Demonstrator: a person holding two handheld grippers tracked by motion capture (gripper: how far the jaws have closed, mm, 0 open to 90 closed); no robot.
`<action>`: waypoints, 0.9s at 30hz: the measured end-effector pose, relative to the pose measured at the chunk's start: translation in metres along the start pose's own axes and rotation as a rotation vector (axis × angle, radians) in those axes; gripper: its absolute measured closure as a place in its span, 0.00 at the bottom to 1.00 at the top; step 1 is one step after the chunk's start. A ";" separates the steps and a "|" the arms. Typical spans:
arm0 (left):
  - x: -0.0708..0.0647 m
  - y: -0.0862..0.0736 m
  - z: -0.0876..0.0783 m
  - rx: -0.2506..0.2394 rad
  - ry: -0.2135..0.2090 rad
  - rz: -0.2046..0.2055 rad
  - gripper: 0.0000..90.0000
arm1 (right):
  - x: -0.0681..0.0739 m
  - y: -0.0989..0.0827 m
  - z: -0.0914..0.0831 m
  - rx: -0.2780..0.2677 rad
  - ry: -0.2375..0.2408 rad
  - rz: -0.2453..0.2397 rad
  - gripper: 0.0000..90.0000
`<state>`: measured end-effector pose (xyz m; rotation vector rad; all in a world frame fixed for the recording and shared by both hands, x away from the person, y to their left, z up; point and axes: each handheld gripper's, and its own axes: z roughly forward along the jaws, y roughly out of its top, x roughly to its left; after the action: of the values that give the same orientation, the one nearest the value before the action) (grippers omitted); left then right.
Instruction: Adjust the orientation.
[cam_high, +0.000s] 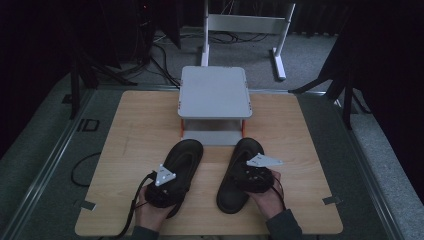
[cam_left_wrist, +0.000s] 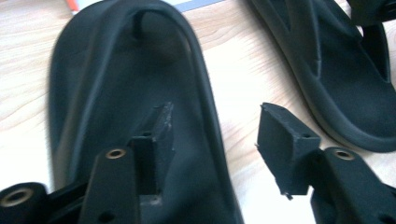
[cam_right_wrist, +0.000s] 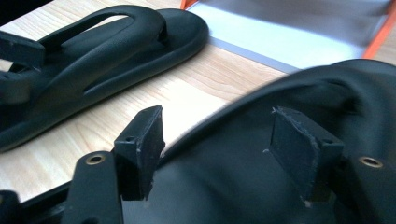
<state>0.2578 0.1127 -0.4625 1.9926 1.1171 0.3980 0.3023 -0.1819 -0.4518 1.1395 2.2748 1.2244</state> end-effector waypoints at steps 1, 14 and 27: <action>-0.001 0.001 0.004 0.008 -0.002 0.002 0.55 | 0.001 0.001 0.005 0.008 -0.008 0.008 0.39; -0.003 0.010 0.029 0.062 0.046 -0.017 0.81 | 0.003 0.007 0.023 0.047 -0.061 0.089 0.66; -0.013 0.018 0.037 0.018 0.076 -0.091 0.91 | 0.031 0.002 0.029 0.026 0.044 -0.021 0.77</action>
<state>0.2826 0.0786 -0.4703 1.9484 1.2579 0.4200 0.3001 -0.1414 -0.4644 1.1054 2.3358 1.2267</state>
